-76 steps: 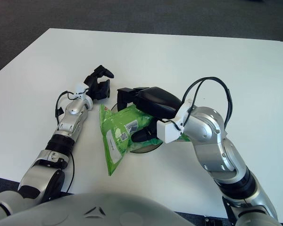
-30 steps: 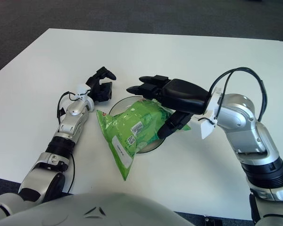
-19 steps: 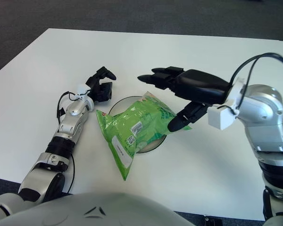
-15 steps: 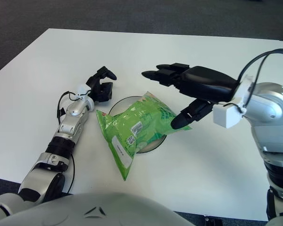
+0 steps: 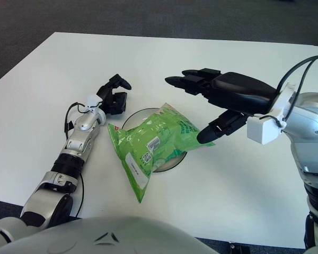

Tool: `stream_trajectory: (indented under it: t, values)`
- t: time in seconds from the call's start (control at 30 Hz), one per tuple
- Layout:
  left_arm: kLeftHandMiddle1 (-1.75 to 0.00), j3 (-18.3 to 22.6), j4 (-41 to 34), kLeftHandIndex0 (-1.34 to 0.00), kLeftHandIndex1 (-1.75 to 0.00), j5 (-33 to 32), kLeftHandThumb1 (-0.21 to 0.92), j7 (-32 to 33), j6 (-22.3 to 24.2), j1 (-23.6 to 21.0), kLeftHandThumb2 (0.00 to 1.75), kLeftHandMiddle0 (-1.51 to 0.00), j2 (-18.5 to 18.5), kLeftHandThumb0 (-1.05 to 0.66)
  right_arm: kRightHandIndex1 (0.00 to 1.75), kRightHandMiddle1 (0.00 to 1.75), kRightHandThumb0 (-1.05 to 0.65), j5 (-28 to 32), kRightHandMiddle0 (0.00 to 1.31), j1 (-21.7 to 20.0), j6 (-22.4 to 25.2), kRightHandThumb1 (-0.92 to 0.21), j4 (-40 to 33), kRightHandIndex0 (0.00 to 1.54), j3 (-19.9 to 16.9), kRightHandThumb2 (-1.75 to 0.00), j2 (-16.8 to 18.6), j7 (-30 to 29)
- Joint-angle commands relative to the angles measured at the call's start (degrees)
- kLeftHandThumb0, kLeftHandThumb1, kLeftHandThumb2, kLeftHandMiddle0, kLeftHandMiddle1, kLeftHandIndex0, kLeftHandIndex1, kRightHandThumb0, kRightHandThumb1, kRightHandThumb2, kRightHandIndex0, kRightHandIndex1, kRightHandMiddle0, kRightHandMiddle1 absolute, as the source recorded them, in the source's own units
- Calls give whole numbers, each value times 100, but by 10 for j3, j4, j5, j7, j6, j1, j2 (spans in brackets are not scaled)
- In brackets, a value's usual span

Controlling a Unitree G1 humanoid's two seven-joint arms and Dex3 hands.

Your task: Put the snack into the plate.

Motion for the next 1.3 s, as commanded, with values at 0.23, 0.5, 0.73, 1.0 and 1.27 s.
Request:
stream_trajectory:
  t: [0.23, 0.5, 0.73, 1.0, 1.27]
  values:
    - [-175, -1, 30, -37, -175, 0, 62, -7, -7, 31, 93, -105, 3, -39, 0, 1, -105, -10, 2, 57, 87, -92, -21, 0, -169, -24, -63, 72]
    - [-175, 0, 36, -37, -175, 4, 63, -3, -7, 27, 92, -101, 5, -39, 67, 43, -98, 57, 0, 77, 102, -88, -7, 1, -192, -43, -24, 71]
    - [-175, -2, 36, -36, -175, 9, 64, 4, 2, 25, 90, -99, 7, -38, 7, 5, -104, -48, 0, 110, 64, -92, -1, 0, -207, -34, -13, 4]
    - [-175, -1, 38, -35, -175, 12, 66, 10, 6, 23, 88, -99, 8, -38, 8, 6, -102, -81, 0, 146, 21, -91, 46, 2, -243, -38, -1, -33]
    - [-175, -1, 44, -34, -175, 15, 67, 15, 0, 21, 86, -102, 7, -38, 92, 8, -94, -43, 0, 162, -68, -88, 113, 1, -268, -46, 15, -60]
